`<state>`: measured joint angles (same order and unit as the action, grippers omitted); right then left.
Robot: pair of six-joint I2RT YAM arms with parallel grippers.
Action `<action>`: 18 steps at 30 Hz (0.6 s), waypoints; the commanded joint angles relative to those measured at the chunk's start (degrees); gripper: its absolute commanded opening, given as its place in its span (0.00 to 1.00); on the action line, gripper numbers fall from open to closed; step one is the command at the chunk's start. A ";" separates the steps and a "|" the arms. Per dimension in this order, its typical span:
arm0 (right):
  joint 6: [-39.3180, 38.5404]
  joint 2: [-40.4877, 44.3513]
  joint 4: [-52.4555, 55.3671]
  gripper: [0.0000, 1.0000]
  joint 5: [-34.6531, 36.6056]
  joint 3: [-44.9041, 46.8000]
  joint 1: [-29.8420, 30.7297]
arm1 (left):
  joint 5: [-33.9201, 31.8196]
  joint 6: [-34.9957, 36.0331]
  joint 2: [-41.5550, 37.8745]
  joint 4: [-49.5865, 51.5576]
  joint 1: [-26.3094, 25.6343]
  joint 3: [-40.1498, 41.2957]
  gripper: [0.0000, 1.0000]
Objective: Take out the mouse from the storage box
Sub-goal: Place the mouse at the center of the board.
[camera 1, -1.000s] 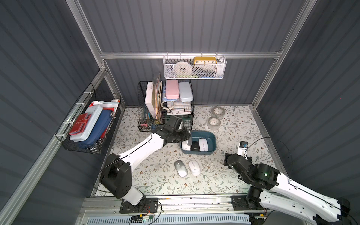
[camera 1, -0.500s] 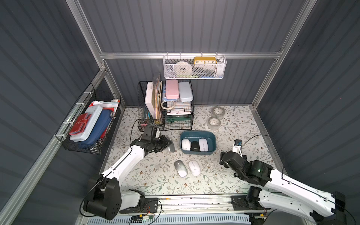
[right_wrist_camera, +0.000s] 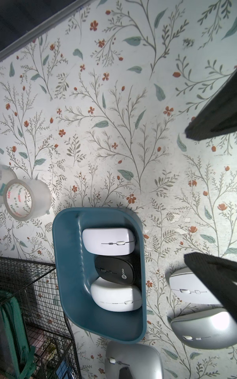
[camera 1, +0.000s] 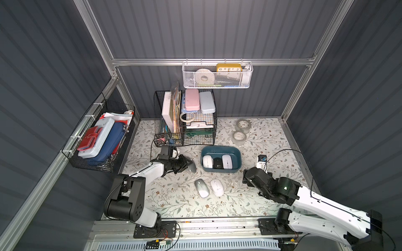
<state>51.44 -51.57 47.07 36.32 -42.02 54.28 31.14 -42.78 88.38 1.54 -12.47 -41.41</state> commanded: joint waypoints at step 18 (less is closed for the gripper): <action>-1.35 -5.28 -1.90 0.91 0.03 -3.24 -0.31 | 3.98 0.89 11.92 -10.41 0.50 1.79 0.42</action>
<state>50.54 -56.66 45.80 36.14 -43.83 54.28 36.27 -42.81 99.92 -11.03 -12.34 -41.30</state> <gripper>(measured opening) 0.911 0.411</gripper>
